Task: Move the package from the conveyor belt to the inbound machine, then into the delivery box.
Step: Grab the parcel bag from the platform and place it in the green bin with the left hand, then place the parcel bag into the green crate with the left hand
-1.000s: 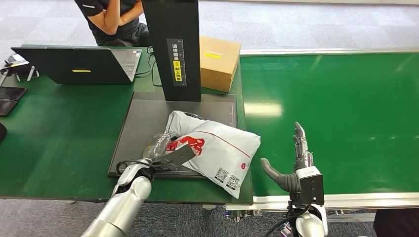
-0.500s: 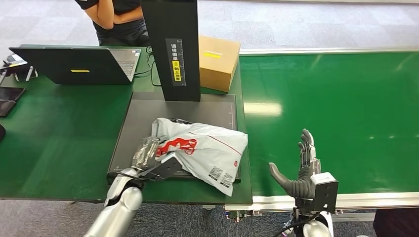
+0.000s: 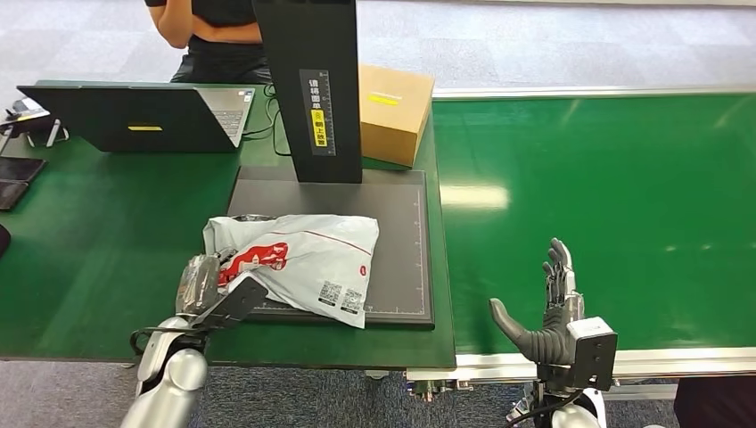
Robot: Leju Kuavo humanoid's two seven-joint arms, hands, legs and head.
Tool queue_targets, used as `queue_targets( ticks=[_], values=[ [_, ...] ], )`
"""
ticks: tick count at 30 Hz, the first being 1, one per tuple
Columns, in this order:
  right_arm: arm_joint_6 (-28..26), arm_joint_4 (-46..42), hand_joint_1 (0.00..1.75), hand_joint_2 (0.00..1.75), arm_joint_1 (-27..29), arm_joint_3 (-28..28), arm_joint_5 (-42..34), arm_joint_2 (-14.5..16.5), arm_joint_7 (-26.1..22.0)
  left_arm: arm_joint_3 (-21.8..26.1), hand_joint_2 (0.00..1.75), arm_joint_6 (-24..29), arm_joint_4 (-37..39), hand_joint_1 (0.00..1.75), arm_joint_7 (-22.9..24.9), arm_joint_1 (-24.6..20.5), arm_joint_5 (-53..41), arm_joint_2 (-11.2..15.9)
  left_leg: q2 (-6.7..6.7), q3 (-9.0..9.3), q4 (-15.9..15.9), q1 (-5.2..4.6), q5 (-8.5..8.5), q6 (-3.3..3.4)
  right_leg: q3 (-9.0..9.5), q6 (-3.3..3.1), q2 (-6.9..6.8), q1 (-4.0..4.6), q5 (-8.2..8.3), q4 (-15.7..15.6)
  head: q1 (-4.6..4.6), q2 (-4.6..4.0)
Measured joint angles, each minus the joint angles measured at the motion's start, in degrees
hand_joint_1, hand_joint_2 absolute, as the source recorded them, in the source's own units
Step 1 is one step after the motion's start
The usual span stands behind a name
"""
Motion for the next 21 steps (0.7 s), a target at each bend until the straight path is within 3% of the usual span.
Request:
queue_targets(
  ticks=[6, 12, 21],
  values=[
    [-0.04, -0.95, 0.0, 1.75, 0.16, -0.75, -0.58, 0.62, 0.02, 7.17, 1.75, 0.09, -3.26, 1.75, 3.17, 1.59, 0.49, 1.26, 0.02, 0.01, -0.01, 0.03, -0.02, -0.04, -0.05, -0.09, 0.01, 0.05, -0.05, 0.05, -0.01, 0.0],
    [-0.36, -1.96, 0.0, 1.75, 0.92, -1.71, -0.58, 0.95, 0.02, 18.98, 1.75, 0.58, -7.07, 1.75, 6.73, 2.5, 3.06, 2.91, 0.02, 0.0, -0.03, 0.11, -0.01, -0.13, -0.08, -0.15, 0.01, 0.12, -0.09, 0.09, -0.01, 0.0],
    [-1.56, -1.96, 0.0, 1.75, 1.02, -1.76, -0.21, 1.07, -0.26, 34.44, 1.75, 3.87, -10.03, 1.75, 6.8, 1.77, 4.45, 5.09, 0.02, -0.03, -0.02, 0.13, -0.02, -0.16, -0.09, -0.17, 0.0, 0.13, -0.1, 0.09, -0.01, 0.0]
  ],
)
